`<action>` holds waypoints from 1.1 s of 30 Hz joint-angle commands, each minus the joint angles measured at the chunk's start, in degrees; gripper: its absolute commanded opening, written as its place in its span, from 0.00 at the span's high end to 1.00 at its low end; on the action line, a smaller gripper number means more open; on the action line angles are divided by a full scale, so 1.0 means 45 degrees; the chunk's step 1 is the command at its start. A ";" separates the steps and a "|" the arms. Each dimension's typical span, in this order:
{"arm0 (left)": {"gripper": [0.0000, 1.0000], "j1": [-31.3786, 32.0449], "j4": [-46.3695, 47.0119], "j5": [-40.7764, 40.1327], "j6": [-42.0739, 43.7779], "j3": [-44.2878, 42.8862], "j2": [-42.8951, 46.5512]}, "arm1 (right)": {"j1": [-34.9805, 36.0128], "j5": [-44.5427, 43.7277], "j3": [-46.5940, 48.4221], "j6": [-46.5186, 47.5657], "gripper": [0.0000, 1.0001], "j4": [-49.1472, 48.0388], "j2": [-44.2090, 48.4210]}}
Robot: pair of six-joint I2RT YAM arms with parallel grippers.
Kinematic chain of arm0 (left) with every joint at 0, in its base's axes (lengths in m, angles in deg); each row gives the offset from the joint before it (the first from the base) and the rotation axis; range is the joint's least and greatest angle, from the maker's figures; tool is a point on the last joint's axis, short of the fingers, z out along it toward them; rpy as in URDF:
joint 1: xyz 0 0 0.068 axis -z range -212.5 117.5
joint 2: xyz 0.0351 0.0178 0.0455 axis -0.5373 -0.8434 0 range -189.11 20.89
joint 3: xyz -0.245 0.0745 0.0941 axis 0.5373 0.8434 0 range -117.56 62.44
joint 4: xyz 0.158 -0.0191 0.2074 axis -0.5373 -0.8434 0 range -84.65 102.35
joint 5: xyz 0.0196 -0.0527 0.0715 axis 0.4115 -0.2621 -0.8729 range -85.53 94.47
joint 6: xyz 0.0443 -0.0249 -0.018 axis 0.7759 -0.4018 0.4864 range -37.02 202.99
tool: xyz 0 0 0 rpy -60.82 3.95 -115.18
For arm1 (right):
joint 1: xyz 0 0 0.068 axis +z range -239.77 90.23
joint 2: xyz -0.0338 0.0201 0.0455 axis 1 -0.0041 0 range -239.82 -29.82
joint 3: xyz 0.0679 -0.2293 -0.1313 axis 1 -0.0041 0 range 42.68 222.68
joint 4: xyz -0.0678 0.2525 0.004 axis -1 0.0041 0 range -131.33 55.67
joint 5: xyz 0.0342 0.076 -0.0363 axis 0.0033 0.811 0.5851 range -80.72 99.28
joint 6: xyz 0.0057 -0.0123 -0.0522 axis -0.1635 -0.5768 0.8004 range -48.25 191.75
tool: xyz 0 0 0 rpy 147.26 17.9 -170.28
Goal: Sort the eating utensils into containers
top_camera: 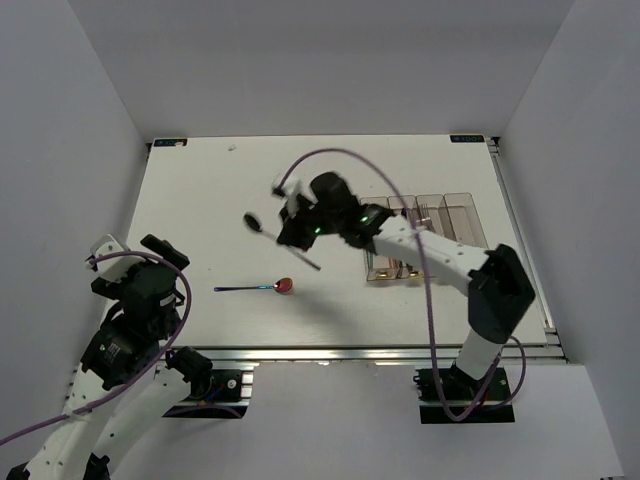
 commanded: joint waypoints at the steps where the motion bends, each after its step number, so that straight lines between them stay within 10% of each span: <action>1: 0.02 -0.0013 0.0087 0.0084 0.0124 0.0047 0.0120 | -0.2790 -0.2396 -0.0721 -0.2255 1.00 0.0511 0.1405; 7: 0.02 -0.0013 0.0438 0.0572 0.0456 0.0144 0.0022 | -0.6602 -0.5281 -0.1739 0.0632 1.00 0.2740 0.3108; 15: 0.02 0.0006 0.0887 0.1586 0.0904 0.0300 -0.0154 | -1.0624 -0.4546 -0.1698 0.1065 1.00 0.2979 0.2542; 33: 0.02 0.0865 0.0810 0.1432 0.0808 0.0359 0.0120 | -1.2347 -0.7109 -0.5099 0.2296 1.00 0.0866 0.2992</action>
